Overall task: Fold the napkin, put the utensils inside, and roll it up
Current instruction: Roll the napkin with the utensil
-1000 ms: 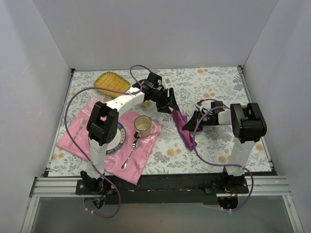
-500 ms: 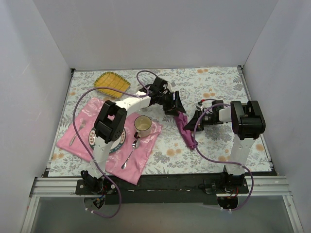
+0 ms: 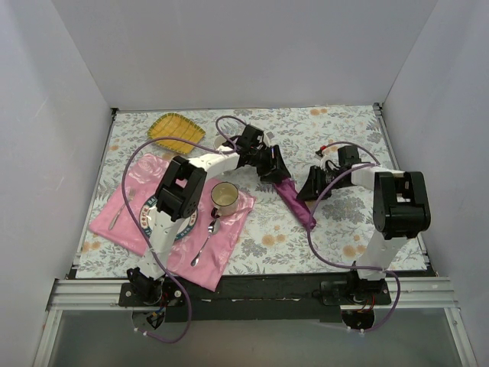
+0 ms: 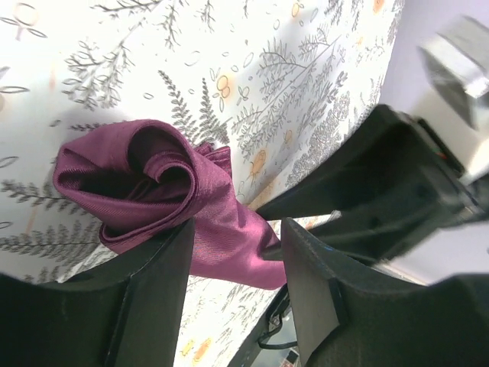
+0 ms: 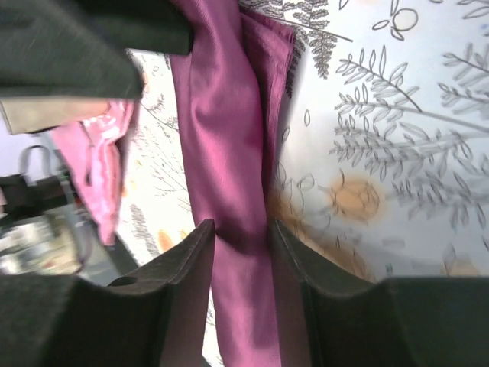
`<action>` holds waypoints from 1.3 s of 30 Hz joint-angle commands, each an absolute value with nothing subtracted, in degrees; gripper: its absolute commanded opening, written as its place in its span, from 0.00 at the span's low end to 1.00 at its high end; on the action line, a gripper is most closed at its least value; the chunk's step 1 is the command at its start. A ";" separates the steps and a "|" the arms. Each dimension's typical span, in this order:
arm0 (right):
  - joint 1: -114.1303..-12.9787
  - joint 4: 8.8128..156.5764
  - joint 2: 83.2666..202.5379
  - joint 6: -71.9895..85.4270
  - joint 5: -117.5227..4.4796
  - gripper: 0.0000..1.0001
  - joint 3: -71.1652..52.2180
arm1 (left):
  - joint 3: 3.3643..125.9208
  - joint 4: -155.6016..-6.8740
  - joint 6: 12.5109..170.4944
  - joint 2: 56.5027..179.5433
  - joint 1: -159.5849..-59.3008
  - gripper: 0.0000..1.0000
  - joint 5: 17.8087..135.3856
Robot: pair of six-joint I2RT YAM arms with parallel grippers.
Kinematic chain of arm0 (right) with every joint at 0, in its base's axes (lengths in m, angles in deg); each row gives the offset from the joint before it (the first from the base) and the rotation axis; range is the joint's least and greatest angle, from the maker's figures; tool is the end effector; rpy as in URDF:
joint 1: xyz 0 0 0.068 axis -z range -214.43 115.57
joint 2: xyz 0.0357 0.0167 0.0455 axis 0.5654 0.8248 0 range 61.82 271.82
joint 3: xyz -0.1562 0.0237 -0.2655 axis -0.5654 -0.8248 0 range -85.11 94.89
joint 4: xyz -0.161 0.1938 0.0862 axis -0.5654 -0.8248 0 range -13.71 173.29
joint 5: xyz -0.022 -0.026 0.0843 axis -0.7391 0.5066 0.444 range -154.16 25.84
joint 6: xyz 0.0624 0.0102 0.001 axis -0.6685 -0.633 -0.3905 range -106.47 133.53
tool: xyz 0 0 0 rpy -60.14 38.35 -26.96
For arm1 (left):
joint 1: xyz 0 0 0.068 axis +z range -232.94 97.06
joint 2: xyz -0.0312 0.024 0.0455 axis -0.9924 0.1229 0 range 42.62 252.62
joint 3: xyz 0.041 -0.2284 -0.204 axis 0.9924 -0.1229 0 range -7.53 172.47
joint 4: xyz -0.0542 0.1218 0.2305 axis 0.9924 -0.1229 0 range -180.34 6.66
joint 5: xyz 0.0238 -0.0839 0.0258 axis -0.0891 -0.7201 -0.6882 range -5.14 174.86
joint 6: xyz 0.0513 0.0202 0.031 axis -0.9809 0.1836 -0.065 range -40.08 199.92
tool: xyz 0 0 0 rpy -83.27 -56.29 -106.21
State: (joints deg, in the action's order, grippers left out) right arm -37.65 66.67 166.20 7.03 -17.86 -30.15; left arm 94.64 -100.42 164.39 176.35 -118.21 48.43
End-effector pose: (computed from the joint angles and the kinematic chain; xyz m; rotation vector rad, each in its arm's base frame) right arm 0.3443 0.0546 0.1560 -0.1596 2.5789 1.1427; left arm 0.4304 -0.3398 0.1665 0.8039 -2.5475 1.3033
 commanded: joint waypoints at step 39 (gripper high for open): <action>-50.50 59.66 147.78 13.09 -52.18 0.56 -33.52 | 114.19 -113.39 158.15 180.35 -114.67 0.52 57.79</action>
State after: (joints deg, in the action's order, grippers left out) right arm -48.23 61.82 150.35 11.10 -45.44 -38.04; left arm 108.09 -106.96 161.46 183.76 -114.87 53.77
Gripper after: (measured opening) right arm 0.520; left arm 0.517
